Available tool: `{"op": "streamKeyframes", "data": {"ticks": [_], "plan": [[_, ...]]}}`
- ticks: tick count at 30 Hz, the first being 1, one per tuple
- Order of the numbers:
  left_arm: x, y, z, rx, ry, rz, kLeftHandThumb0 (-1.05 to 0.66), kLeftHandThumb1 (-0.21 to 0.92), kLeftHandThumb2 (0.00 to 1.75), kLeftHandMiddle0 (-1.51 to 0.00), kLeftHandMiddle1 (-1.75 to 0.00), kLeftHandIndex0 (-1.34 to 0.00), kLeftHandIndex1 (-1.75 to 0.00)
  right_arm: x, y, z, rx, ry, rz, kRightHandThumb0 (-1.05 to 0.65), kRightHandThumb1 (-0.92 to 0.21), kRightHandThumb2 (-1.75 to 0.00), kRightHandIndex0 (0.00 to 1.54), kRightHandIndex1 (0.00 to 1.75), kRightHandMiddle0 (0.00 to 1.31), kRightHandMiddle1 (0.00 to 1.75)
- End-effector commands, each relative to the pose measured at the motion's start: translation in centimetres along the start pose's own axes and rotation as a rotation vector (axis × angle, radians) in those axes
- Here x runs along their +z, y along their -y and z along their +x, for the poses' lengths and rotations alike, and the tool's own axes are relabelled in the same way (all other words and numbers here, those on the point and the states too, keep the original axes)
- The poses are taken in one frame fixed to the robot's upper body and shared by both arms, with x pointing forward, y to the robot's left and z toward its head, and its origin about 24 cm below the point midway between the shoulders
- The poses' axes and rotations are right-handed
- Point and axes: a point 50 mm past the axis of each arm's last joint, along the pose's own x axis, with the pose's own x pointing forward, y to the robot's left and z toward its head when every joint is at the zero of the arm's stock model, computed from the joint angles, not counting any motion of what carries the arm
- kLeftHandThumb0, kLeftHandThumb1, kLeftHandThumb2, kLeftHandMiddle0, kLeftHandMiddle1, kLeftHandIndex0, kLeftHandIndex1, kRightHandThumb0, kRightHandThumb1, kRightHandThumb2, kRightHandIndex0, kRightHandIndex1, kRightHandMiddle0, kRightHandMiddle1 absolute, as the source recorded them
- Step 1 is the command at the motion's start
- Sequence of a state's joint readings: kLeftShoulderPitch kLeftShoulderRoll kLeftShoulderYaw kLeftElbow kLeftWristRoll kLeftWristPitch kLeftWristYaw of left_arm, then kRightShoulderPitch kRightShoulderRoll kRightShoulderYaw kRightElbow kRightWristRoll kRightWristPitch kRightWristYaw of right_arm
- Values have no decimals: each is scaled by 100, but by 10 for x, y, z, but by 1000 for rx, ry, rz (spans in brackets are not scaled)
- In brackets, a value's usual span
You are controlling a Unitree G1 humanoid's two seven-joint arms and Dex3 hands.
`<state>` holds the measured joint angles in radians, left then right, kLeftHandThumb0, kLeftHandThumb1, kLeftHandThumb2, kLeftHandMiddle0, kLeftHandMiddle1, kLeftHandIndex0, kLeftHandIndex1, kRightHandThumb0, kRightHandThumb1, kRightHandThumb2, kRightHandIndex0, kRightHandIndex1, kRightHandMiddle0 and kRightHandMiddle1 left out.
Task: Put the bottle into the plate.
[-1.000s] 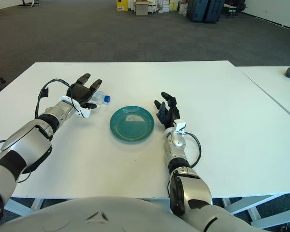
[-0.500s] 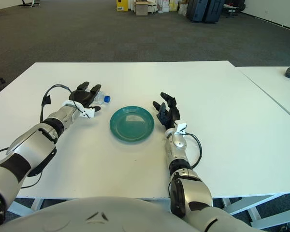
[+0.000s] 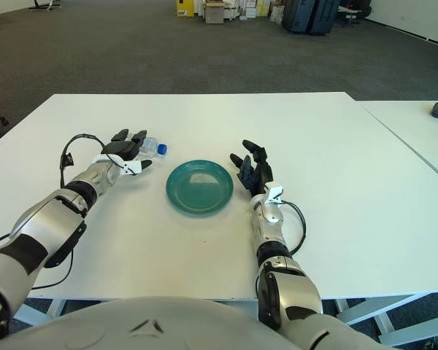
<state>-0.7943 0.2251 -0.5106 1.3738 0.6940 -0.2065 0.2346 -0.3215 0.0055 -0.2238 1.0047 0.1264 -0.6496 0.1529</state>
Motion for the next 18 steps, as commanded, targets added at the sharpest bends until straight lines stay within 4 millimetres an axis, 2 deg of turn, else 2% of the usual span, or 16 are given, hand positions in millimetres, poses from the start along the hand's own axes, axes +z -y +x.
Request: {"op": "streamKeyframes", "data": {"ticks": [1,12,16,18], "plan": [[-3,7,-2,-56,-20,-33,-105,92,72,-20,-1,-1,-30,-30,19,-30,-71,-142,14,-73,-92,-83,73,12,7,90],[-7,7,-2,-119,-28,-54,-102,92,52,-24,-2,0,-39,-30,18,-29,-68,-144,24,-76,-92,-84,77,15,8,91],[-7,7,-2,-132,-18,-18,-90,92,39,-30,-4,0,-47,-30,18,-29,-65,-144,26,-77,-92,-85,78,16,9,92],[-7,6,-2,-137,-8,25,-83,92,32,-34,-5,0,-56,-30,18,-28,-63,-143,27,-79,-92,-87,79,17,10,92]]}}
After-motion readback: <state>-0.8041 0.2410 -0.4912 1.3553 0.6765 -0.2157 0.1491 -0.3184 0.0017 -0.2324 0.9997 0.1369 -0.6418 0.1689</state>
